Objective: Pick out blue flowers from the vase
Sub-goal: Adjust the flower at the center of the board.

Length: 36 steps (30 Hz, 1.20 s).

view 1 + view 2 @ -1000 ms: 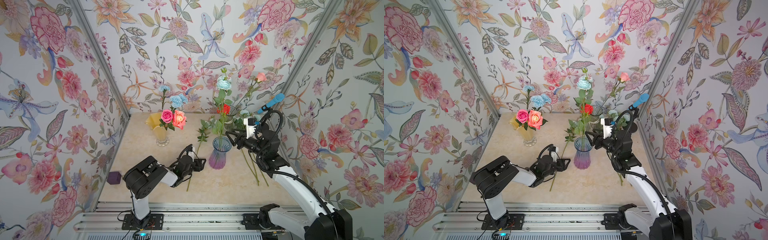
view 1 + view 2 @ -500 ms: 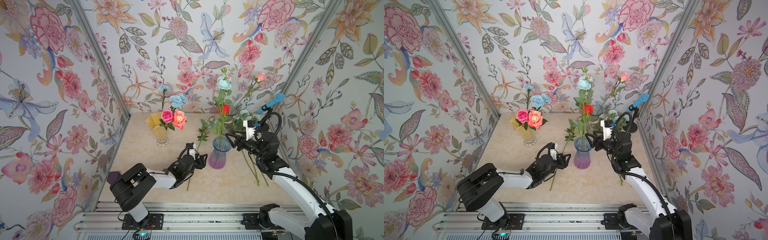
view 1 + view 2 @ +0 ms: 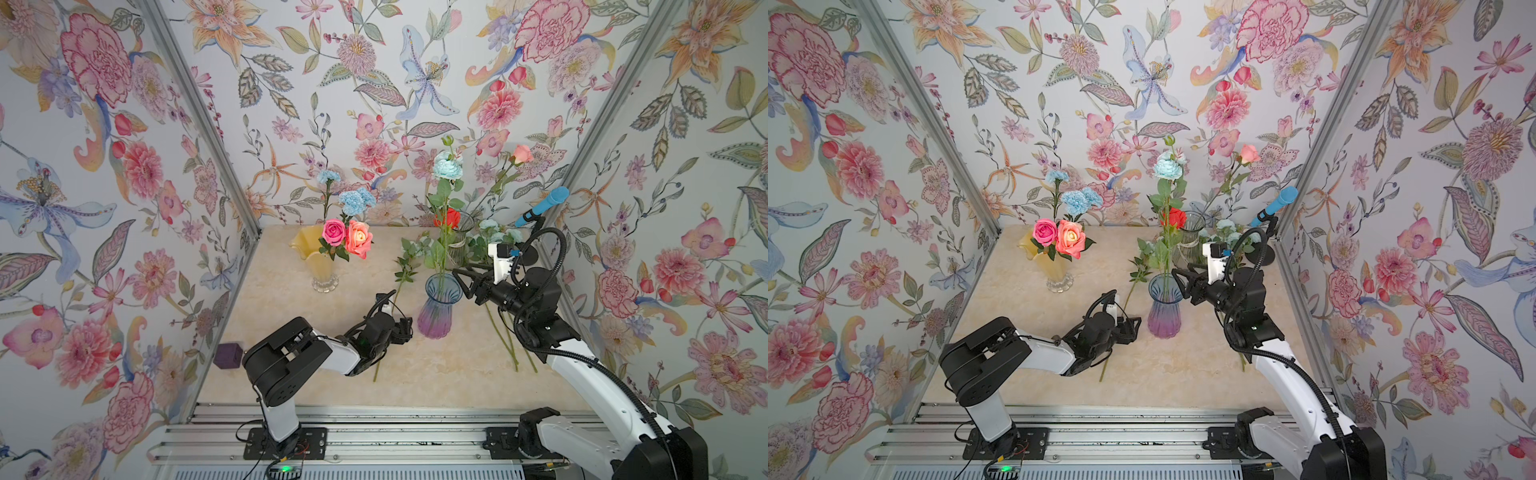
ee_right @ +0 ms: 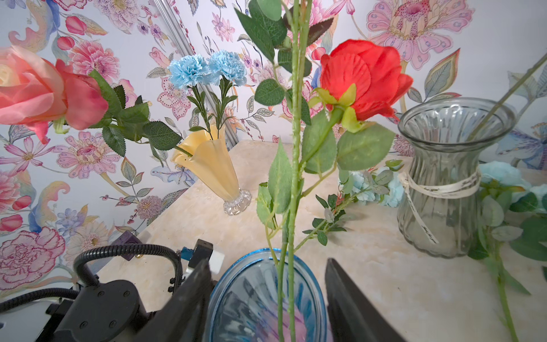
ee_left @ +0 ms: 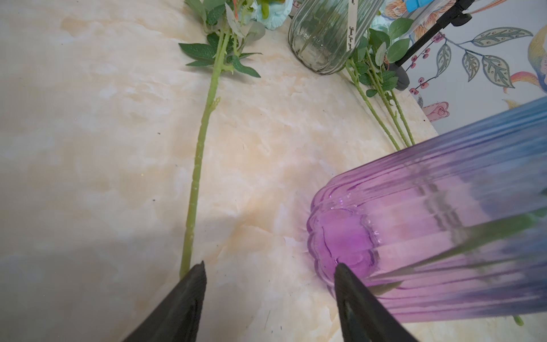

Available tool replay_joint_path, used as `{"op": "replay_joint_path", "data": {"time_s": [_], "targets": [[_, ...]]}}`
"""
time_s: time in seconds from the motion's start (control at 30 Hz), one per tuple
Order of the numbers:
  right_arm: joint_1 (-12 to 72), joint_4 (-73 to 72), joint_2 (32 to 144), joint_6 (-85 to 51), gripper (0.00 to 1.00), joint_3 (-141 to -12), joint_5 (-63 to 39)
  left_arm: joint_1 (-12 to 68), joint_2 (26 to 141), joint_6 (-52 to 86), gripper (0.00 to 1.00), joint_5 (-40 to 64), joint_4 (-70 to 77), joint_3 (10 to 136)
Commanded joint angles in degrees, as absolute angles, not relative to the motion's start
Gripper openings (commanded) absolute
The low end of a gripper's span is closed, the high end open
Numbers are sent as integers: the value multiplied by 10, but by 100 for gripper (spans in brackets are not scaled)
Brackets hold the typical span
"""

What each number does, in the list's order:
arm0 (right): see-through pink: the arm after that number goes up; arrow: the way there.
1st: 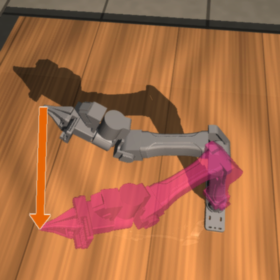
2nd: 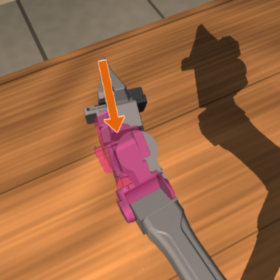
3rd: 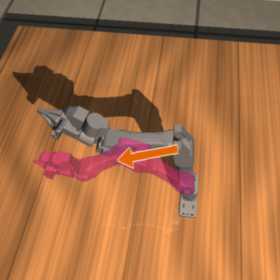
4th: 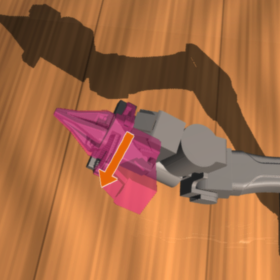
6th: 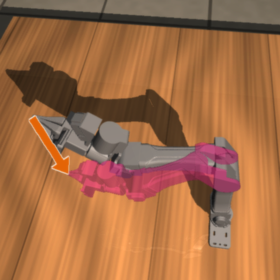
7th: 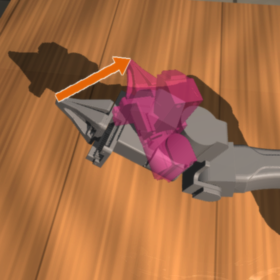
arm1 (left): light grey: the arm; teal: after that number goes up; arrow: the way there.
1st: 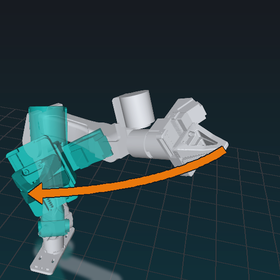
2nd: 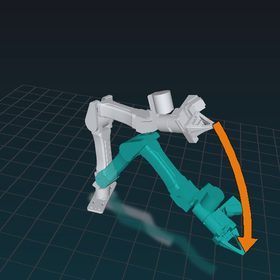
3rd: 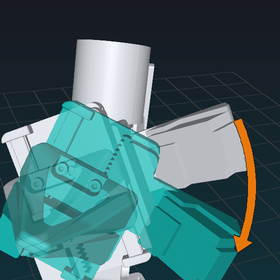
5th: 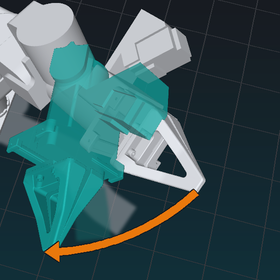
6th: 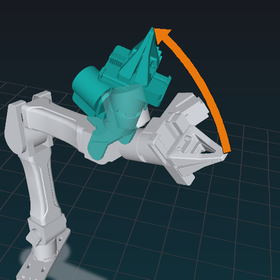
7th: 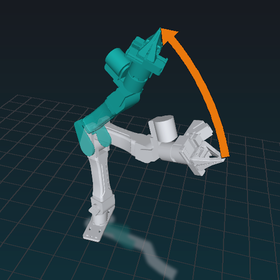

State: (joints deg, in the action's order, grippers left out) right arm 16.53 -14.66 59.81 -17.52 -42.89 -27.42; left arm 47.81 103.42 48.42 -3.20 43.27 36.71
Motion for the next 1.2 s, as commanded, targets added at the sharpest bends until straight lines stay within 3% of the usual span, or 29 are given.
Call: {"op": "replay_joint_path", "data": {"time_s": [0.0, 0.37, 0.53, 0.67, 1.17], "targets": [[169, -155, 587, -167, 62, -418, -268, 478, 1052, 497, 71, -3, 468, 382], [169, -155, 590, -169, 62, -419, -268, 484, 1028, 506, 70, 24, 550, 349], [169, -152, 589, -166, 62, -419, -266, 476, 929, 439, 72, -79, 324, 383], [170, -151, 591, -166, 63, -421, -265, 443, 902, 432, 75, -51, 262, 382], [169, -145, 585, -164, 64, -419, -263, 415, 1027, 434, 76, 97, 262, 425]]}}
